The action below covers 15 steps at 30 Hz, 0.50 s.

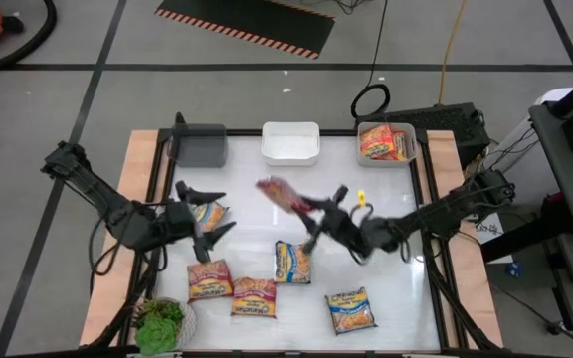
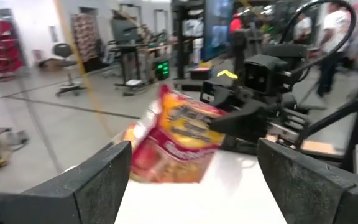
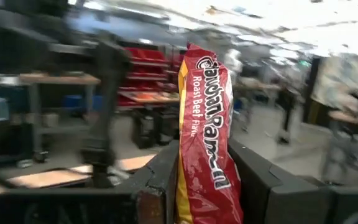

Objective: Sort Maruchan noodles
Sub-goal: Put the top red noodle pack into the white bin

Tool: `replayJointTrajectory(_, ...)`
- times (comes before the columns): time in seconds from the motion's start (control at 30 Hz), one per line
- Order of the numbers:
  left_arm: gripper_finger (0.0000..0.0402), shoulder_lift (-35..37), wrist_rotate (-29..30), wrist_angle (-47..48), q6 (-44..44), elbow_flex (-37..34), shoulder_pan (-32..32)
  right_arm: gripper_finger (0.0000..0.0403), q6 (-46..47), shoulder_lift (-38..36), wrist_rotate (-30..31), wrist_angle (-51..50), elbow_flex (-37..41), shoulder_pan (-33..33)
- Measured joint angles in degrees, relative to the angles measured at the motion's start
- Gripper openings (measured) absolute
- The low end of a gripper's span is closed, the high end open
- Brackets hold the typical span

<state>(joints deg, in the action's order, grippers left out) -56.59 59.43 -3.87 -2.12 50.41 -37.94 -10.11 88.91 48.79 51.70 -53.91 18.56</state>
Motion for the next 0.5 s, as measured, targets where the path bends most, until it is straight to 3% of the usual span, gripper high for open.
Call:
replayJointTrajectory(0.3,0.0351,2.44,4.46,7.58,-2.1,0.0,-0.98,0.01,3.84,3.28,-2.04,1.55,-0.02,-13.48)
replayJointTrajectory(0.5,0.0351,2.38,6.9,8.8,-1.71,0.0,-0.84,0.01,4.89,6.52,2.99,1.66,-0.02,-18.66)
